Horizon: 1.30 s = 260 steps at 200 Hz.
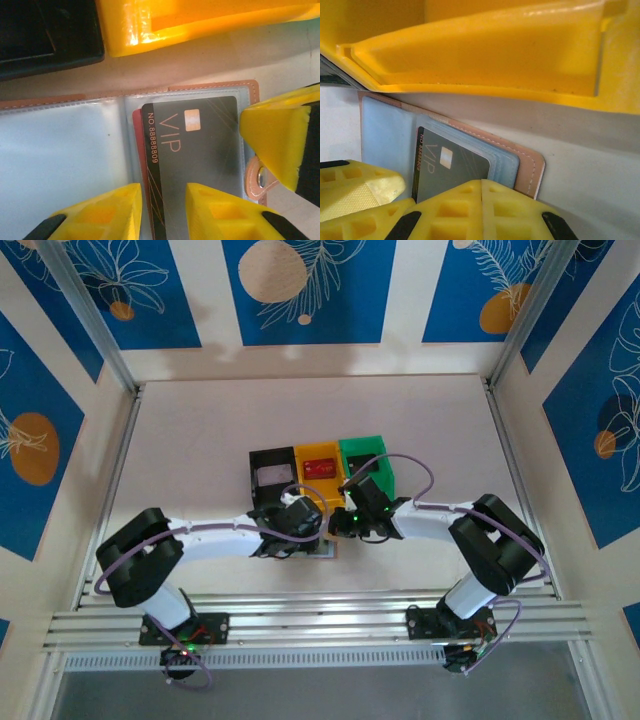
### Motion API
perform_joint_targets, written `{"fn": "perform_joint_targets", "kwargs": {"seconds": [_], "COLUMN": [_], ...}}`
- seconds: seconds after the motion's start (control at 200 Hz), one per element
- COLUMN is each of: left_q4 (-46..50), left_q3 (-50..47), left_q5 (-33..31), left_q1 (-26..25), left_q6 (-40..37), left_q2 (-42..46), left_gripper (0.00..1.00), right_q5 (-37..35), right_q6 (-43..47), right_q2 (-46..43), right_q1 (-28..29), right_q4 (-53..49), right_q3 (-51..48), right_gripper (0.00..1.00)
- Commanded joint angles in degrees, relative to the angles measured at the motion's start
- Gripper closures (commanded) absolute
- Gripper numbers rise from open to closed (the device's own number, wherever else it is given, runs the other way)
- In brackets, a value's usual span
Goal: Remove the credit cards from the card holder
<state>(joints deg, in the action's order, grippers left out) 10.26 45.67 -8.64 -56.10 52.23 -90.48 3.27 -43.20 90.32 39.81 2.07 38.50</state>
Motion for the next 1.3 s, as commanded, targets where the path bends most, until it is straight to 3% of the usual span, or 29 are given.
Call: {"fn": "perform_joint_targets", "kwargs": {"seconds": [0.0,1.295], "left_q4": [-0.5,-0.5], "left_q3": [-0.5,0.6], "left_q5": [-0.1,4.5], "left_q1": [0.5,1.8], "left_q6": [0.3,1.6], "left_q2": [0.1,-3.5], "left_gripper": [0.71,0.70], "right_q5": [1.5,2.2], "right_q6": [-0.3,-1.3], "right_q2": [1.0,3.2], "right_q1": [-0.2,1.2], "right_q4": [0.5,2.2], "right_q3": [-1.1,-1.3], "right_gripper": [0.96,0.96]}}
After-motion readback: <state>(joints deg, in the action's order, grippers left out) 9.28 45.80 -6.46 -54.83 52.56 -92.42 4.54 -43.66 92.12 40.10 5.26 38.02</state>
